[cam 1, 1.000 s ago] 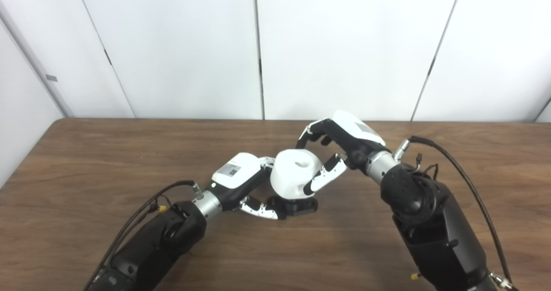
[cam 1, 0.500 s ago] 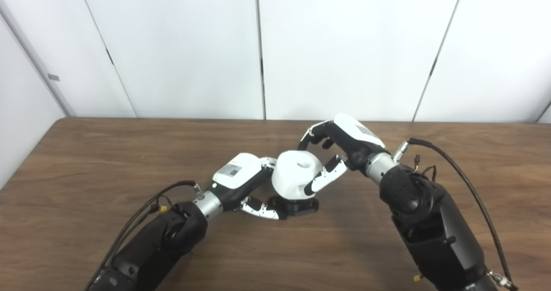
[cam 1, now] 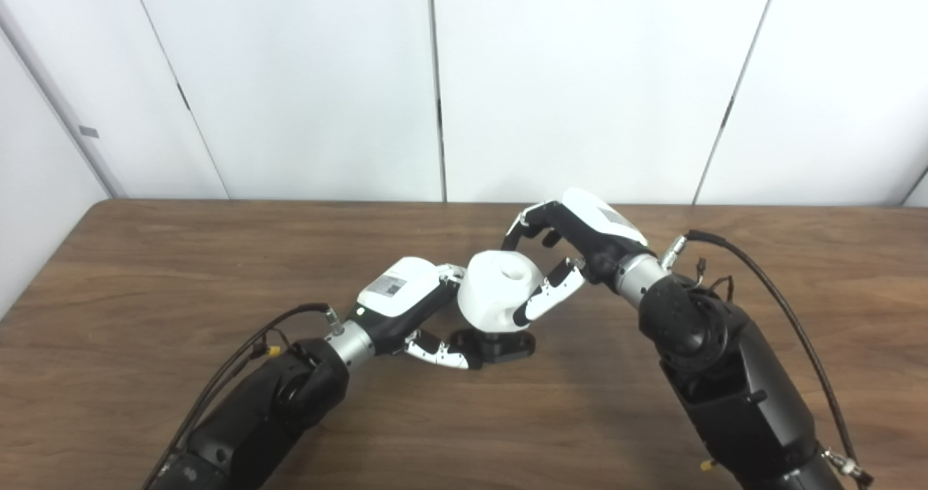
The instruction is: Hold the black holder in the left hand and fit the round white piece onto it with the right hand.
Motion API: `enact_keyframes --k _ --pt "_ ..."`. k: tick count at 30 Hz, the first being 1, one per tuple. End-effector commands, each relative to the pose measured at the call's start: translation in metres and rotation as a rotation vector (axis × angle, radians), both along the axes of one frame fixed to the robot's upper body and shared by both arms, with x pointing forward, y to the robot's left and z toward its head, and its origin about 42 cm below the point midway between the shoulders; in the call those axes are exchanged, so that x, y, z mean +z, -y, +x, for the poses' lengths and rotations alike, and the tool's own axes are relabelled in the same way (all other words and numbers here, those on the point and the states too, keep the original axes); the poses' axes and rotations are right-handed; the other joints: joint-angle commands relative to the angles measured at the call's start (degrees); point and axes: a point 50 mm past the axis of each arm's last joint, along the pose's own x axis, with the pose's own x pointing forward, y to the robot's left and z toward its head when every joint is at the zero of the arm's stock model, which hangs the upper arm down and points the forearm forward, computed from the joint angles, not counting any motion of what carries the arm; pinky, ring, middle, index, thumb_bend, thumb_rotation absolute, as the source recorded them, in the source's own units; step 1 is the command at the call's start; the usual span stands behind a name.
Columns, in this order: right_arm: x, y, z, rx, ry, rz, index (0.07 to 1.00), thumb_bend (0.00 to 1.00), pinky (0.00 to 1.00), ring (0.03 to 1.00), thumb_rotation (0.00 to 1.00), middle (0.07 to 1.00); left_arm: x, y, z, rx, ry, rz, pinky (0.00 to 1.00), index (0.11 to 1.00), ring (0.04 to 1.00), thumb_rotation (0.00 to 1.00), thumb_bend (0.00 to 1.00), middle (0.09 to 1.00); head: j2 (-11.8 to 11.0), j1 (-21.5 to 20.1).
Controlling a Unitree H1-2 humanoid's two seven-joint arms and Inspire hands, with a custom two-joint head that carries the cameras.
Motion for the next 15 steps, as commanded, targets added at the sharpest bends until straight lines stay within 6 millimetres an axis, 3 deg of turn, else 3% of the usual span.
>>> enact_keyframes --k 1,15 --pt "0.011 -0.012 0.003 0.024 0.046 -0.002 0.482 0.52 0.7 0.764 0.13 0.746 -0.024 0.0 -0.013 -0.016 -0.091 0.125 0.69 0.484 0.837 0.08 0.52 0.825 0.1 0.0" --pt "0.001 -0.024 -0.003 0.068 0.021 -0.033 0.482 0.52 0.75 0.806 0.13 0.753 -0.025 0.002 -0.01 -0.02 -0.087 0.11 0.68 0.484 0.83 0.08 0.52 0.823 0.2 0.2"
